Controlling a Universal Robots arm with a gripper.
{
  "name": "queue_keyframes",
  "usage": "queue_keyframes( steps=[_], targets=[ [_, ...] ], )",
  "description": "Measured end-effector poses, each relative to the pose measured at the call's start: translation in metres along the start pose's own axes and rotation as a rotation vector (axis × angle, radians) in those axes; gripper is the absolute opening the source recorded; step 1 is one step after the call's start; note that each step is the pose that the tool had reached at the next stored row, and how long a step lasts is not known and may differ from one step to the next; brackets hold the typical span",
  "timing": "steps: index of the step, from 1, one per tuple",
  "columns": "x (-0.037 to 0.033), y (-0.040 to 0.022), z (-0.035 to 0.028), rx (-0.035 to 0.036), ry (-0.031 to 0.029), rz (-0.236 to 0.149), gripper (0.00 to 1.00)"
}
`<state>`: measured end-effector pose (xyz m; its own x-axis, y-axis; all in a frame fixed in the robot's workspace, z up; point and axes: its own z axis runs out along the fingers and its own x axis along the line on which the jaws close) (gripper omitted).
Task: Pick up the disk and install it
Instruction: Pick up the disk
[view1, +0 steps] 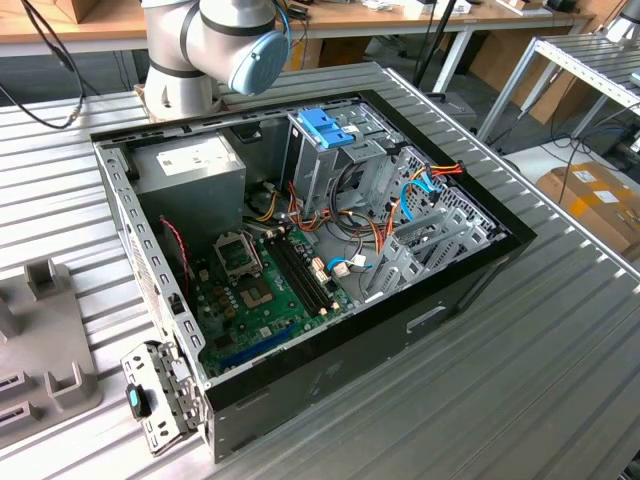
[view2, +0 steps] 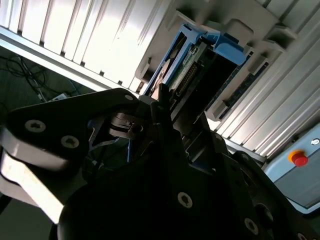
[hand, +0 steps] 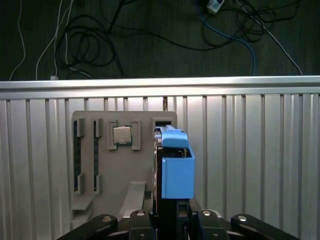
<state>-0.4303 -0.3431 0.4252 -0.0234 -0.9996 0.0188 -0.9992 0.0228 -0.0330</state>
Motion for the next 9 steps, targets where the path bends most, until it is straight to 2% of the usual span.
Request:
queue_keyframes(
  steps=[2,9],
  targets=[
    [0.0001,-0.0001,-0.0033,0.0002,-0.0001,0.0,0.35],
    [0.0001,-0.0002,-0.0054,0.0,-0.0003,0.0,0.35]
  ],
)
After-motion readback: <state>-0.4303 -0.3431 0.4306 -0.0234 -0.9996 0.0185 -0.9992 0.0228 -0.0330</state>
